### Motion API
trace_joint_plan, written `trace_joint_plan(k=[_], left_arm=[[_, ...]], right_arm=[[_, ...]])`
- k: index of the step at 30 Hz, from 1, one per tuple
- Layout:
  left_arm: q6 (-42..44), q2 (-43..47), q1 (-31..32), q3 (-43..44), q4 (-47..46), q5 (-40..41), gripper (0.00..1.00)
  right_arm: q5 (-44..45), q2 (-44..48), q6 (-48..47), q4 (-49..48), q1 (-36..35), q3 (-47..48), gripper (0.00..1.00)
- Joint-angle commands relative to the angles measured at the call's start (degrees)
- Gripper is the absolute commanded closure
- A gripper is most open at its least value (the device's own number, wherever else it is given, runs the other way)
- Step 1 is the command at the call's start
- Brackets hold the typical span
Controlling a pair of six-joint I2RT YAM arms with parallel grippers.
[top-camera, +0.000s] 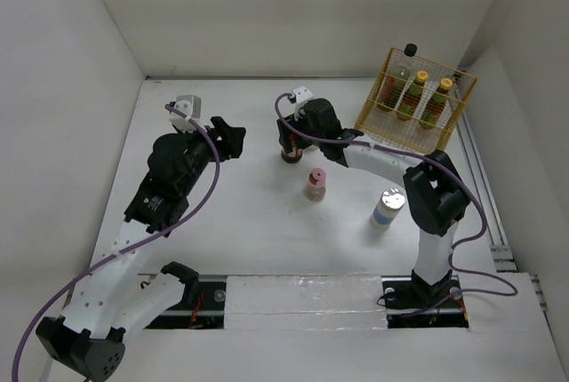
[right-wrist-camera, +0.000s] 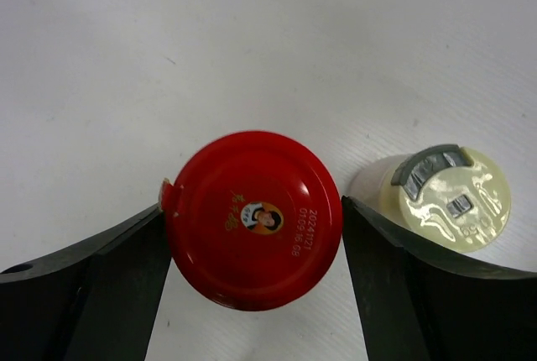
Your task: Organize the condiment bottles
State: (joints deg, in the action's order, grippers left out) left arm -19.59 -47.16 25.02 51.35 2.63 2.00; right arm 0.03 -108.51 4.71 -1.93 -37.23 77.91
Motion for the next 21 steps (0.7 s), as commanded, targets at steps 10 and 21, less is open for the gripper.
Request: trace_joint_plan(k=[10,21], left_arm=[[0.26,0.75,-0.05,0.77,-1.75,-1.12,0.37],[0.26,1.36,-0.05,0.77,-1.75,-0.69,0.37]], right_arm=[[-0.02,-1.1,0.65,-4.04,-0.65,5.15,0.6],[-8.82,20.59,1.88,-13.01,8.04,2.08,0.64]])
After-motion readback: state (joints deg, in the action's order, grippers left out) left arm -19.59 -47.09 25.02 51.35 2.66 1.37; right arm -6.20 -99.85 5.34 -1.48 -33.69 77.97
